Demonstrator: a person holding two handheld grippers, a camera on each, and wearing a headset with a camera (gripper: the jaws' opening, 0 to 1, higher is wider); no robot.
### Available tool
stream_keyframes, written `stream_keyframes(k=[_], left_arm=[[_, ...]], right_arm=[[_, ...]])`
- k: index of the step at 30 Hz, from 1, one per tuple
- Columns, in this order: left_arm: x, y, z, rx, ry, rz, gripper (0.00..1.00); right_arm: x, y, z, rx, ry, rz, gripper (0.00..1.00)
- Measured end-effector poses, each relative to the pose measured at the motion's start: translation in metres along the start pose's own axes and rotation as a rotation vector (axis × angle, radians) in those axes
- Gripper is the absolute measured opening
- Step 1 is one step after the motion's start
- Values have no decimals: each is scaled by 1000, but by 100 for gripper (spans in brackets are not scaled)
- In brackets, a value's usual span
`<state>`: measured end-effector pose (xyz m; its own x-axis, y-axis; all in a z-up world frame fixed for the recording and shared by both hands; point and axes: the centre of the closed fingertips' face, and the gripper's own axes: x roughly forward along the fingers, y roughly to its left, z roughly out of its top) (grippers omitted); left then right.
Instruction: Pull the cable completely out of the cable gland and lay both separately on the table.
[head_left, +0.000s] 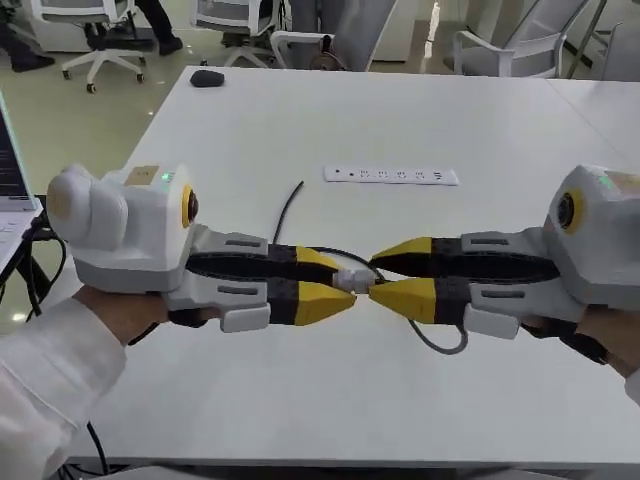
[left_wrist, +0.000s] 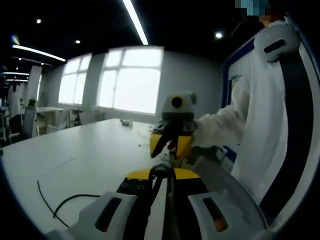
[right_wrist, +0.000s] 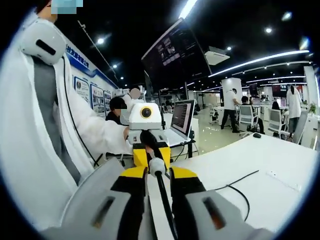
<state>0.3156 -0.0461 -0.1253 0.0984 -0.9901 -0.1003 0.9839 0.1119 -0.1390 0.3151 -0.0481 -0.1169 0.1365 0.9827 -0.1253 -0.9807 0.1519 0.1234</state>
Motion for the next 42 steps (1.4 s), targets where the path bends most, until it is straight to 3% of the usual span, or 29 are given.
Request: stream_keyframes(k=[13,17,18,20,22,30,36,42], left_arm=[[0,1,7,50,-9,10,16],[-2,0,7,10,-14,5,16],[-3,0,8,-28,-15,6,16],[-4,0,10,-10,-34,6,16],[-5,1,11,-34,-48,8,16],[-9,-2,13,-129,-42,-11,14],[-10,-1,12,-231,-38,-20,13],[-8,0,11,-289,-53,-30,13]], right_arm=[[8,4,3,148,-19,71,11],[8,5,3,142,-14,94,10],[8,5,3,160,-9,105,10],[8,5,5,173,-16,118,10],[8,6,6,175,-17,124,10],[10,10,7,134,-18,160,9],[11,13,7,49,2,178,8],[9,10,7,-35,19,174,8]])
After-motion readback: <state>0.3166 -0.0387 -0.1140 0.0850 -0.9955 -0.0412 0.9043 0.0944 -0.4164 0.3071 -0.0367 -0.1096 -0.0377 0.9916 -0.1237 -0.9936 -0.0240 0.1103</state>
